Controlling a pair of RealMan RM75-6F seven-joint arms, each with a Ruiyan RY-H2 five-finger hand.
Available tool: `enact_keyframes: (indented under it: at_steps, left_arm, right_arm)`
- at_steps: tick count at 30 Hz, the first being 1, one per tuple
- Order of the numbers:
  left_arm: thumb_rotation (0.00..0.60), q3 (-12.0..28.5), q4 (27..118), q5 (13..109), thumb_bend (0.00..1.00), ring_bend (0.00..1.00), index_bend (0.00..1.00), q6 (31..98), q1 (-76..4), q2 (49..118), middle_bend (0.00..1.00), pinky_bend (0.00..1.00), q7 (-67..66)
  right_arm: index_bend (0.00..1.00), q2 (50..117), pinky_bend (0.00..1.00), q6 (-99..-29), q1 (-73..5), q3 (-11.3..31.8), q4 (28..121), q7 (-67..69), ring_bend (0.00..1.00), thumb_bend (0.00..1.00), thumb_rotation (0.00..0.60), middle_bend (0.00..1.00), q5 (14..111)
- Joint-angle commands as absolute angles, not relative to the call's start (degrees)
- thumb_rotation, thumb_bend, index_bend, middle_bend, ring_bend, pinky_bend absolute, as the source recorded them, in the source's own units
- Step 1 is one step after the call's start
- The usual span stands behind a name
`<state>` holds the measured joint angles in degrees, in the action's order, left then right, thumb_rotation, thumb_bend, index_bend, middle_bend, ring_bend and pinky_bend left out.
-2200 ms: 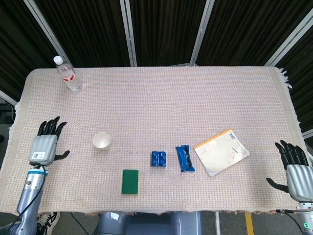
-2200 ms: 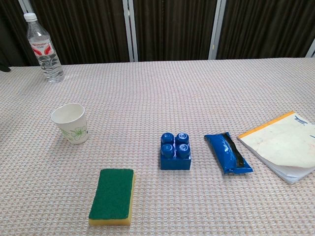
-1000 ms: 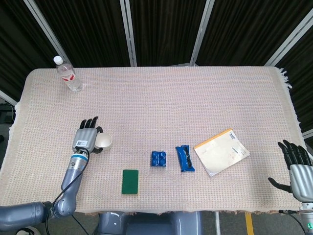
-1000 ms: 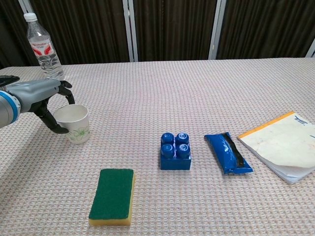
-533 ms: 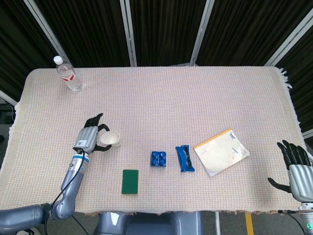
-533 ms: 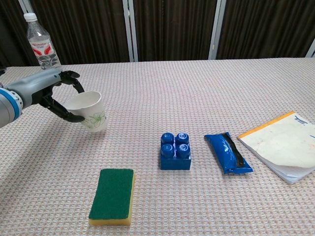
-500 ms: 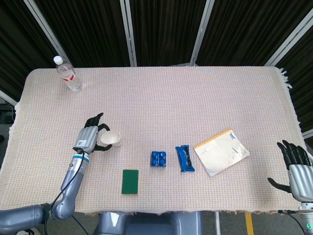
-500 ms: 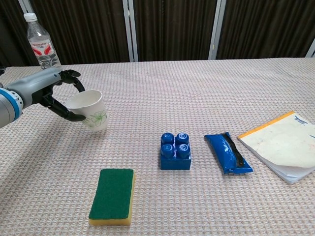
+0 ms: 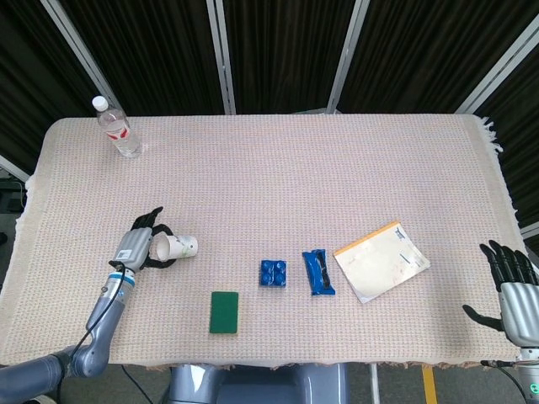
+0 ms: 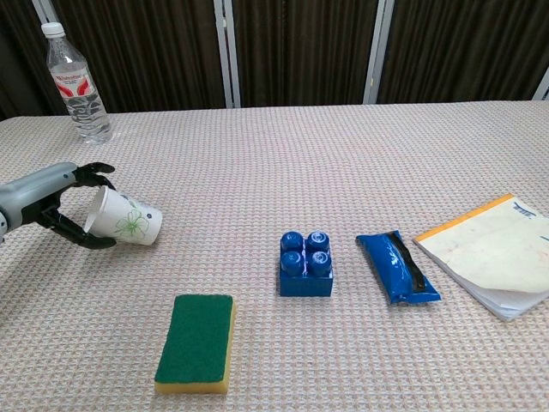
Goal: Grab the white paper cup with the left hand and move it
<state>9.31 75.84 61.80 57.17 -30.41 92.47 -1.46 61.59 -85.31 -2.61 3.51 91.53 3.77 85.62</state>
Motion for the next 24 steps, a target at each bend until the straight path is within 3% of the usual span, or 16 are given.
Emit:
enact_keyframes:
  at_steps: [1, 6, 11, 14, 19, 24]
  left_arm:
    - [0.600, 9.2, 75.9, 60.8, 0.12, 0.00, 0.38, 56.5, -29.9, 91.4, 0.00, 0.00, -1.9]
    - [0.600, 9.7, 77.9, 59.3, 0.12, 0.00, 0.17, 55.8, -29.9, 89.4, 0.00, 0.00, -3.3]
    - [0.600, 10.4, 81.1, 57.5, 0.12, 0.00, 0.09, 55.5, -30.8, 87.8, 0.00, 0.00, -7.2]
    - [0.600, 10.7, 82.7, 55.7, 0.12, 0.00, 0.11, 55.8, -31.5, 87.5, 0.00, 0.00, -10.2]
    - [0.600, 11.1, 84.9, 50.8, 0.12, 0.00, 0.24, 57.5, -33.4, 88.5, 0.00, 0.00, -19.0]
    - [0.600, 11.7, 87.0, 42.2, 0.12, 0.00, 0.25, 61.4, -36.4, 90.7, 0.00, 0.00, -31.6]
  right_arm:
    - [0.00, 61.6, 0.00, -85.4, -2.6, 3.5, 91.6, 3.7, 0.00, 0.00, 0.600, 0.00, 85.7]
    - [0.00, 61.7, 0.00, -85.6, -2.5, 3.4, 91.6, 3.6, 0.00, 0.00, 0.600, 0.00, 85.9]
    - [0.00, 61.7, 0.00, -85.4, -2.6, 3.5, 91.7, 3.5, 0.00, 0.00, 0.600, 0.00, 85.7]
    - [0.00, 61.6, 0.00, -85.4, -2.6, 3.5, 91.7, 3.6, 0.00, 0.00, 0.600, 0.00, 85.7]
    - [0.00, 61.5, 0.00, -85.4, -2.6, 3.5, 91.6, 4.1, 0.00, 0.00, 0.600, 0.00, 85.6]
    - [0.00, 61.3, 0.00, -85.3, -2.5, 3.5, 91.6, 4.5, 0.00, 0.00, 0.600, 0.00, 85.5]
